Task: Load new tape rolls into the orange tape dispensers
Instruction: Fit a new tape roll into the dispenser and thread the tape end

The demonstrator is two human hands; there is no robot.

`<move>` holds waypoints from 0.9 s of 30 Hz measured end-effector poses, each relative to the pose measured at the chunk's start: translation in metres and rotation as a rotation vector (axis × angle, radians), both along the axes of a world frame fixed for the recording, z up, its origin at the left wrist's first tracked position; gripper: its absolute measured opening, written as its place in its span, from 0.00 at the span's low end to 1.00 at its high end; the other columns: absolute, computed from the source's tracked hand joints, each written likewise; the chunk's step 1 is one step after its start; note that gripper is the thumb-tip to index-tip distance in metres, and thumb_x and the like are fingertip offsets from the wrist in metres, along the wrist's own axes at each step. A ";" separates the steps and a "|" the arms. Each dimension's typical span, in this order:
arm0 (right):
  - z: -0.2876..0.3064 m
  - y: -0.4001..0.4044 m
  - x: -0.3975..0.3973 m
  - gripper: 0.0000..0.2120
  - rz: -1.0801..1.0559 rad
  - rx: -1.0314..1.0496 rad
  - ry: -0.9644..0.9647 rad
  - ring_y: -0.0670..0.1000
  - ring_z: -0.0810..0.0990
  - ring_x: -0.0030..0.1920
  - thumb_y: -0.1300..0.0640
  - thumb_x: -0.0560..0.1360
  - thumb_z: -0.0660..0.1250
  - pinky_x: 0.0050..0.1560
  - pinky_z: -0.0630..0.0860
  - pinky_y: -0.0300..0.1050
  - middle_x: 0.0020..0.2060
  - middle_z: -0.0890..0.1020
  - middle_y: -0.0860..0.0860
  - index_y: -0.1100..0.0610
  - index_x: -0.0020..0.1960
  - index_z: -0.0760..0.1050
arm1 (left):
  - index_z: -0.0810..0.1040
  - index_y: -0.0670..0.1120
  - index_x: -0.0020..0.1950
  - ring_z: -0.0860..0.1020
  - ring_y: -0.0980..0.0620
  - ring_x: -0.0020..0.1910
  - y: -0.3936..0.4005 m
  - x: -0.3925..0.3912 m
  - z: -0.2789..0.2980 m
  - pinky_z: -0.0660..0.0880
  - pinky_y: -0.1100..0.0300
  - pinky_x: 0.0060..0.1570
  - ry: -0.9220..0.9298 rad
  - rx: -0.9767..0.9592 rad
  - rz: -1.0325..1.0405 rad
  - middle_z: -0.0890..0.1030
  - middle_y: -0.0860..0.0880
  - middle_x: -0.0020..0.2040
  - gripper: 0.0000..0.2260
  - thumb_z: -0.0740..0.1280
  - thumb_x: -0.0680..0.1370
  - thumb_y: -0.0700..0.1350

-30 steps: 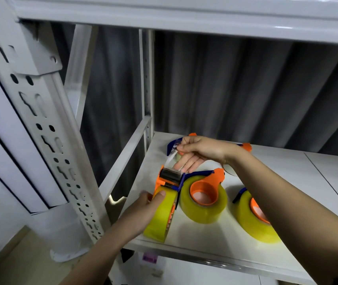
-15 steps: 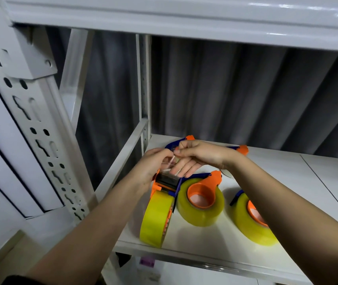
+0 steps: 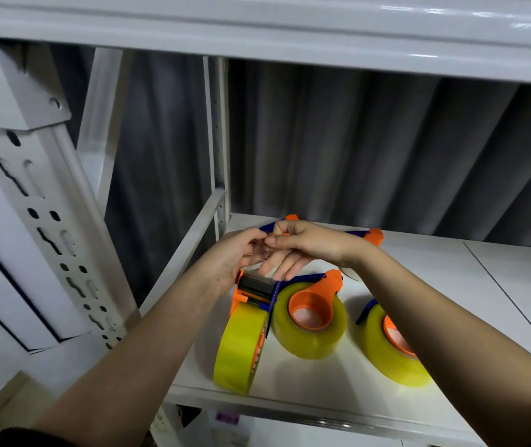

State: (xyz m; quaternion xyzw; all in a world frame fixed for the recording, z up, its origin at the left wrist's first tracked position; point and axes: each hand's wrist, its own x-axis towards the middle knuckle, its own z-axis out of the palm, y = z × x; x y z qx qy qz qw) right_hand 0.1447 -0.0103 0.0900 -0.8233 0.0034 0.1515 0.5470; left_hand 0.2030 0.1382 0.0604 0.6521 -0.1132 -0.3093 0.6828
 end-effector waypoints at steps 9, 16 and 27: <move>-0.009 0.000 -0.022 0.12 -0.380 -0.063 -0.450 0.52 0.83 0.41 0.56 0.75 0.70 0.44 0.79 0.47 0.41 0.84 0.59 0.61 0.53 0.73 | 0.71 0.47 0.36 0.79 0.51 0.40 0.000 -0.001 0.004 0.74 0.57 0.40 0.063 -0.003 0.042 0.80 0.49 0.34 0.09 0.60 0.77 0.43; -0.022 0.012 -0.030 0.06 -0.560 -0.694 -1.024 0.50 0.76 0.46 0.53 0.76 0.67 0.42 0.75 0.48 0.43 0.79 0.48 0.53 0.46 0.81 | 0.71 0.47 0.35 0.79 0.51 0.41 -0.001 -0.003 0.005 0.73 0.56 0.43 0.059 0.015 0.057 0.79 0.49 0.35 0.10 0.61 0.77 0.44; -0.005 0.017 -0.016 0.07 -0.428 -0.881 -0.709 0.50 0.74 0.53 0.48 0.75 0.67 0.49 0.74 0.49 0.47 0.79 0.48 0.49 0.46 0.81 | 0.73 0.46 0.37 0.80 0.53 0.39 0.001 -0.005 0.007 0.74 0.58 0.40 0.019 0.036 0.040 0.79 0.49 0.36 0.09 0.61 0.77 0.43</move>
